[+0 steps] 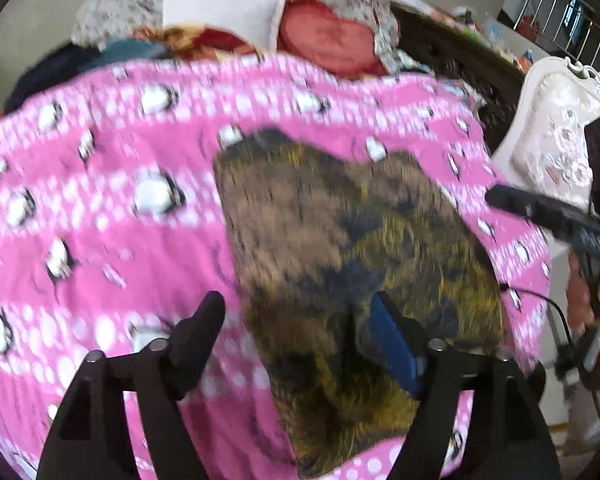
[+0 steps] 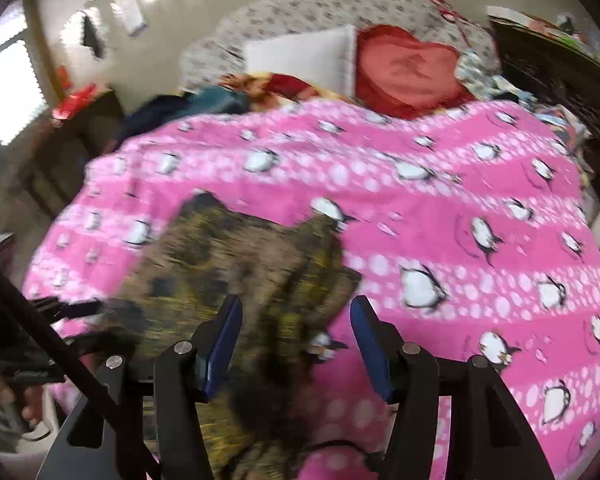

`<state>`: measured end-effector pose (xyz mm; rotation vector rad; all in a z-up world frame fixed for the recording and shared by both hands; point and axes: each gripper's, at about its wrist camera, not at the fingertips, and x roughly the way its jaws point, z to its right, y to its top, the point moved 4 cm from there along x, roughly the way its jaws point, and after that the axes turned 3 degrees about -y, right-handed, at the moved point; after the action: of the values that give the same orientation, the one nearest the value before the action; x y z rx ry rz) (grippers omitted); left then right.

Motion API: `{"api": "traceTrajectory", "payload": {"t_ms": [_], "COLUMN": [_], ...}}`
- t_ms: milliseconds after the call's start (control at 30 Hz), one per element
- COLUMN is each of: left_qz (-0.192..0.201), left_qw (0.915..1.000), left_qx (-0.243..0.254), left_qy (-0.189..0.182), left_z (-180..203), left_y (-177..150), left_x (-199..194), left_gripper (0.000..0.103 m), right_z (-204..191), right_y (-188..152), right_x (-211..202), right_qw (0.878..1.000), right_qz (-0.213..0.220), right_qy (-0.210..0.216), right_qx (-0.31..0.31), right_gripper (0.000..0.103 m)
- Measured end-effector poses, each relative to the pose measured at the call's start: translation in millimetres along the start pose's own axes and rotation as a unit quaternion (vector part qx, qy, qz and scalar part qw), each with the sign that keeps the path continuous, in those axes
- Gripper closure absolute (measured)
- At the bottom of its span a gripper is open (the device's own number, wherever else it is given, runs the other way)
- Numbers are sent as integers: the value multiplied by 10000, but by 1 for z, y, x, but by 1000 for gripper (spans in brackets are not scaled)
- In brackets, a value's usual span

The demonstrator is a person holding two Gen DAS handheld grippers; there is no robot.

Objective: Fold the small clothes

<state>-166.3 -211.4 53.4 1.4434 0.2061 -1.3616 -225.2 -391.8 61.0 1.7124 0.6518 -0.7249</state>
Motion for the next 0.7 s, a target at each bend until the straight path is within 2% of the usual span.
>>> {"api": "traceTrajectory", "payload": {"t_ms": [67, 133, 167, 200, 267, 367, 467, 600, 700], "left_qz": [9, -110, -186, -262, -359, -386, -396, -367, -286], "left_qw": [9999, 9996, 9993, 9990, 9985, 9985, 9985, 9985, 9990], "left_qx": [42, 83, 91, 112, 97, -122, -251, -193, -157], "left_qy": [142, 260, 304, 352, 412, 358, 298, 348, 290], "left_z": [4, 8, 8, 10, 10, 5, 1, 3, 5], "left_y": [4, 1, 0, -1, -3, -5, -3, -4, -5], "left_x": [6, 18, 26, 34, 48, 55, 55, 48, 37], "left_gripper": [27, 27, 27, 27, 26, 20, 20, 20, 20], "right_z": [-12, -31, -37, -38, -31, -7, 0, -9, -33], "right_y": [-2, -3, -7, -10, -11, -1, 1, -10, -32], "right_x": [9, 30, 40, 56, 72, 76, 57, 20, 4], "right_qw": [9998, 9986, 9976, 9962, 9944, 9971, 9976, 9983, 9949], "right_qz": [-65, -315, -459, -632, -753, -736, -581, -566, -802], "right_qy": [148, 311, 331, 114, -251, -145, -365, 85, 314], "right_qx": [-148, -303, -393, -581, -692, -86, -36, -50, -532], "right_gripper": [48, 57, 58, 59, 69, 71, 68, 68, 56]}}
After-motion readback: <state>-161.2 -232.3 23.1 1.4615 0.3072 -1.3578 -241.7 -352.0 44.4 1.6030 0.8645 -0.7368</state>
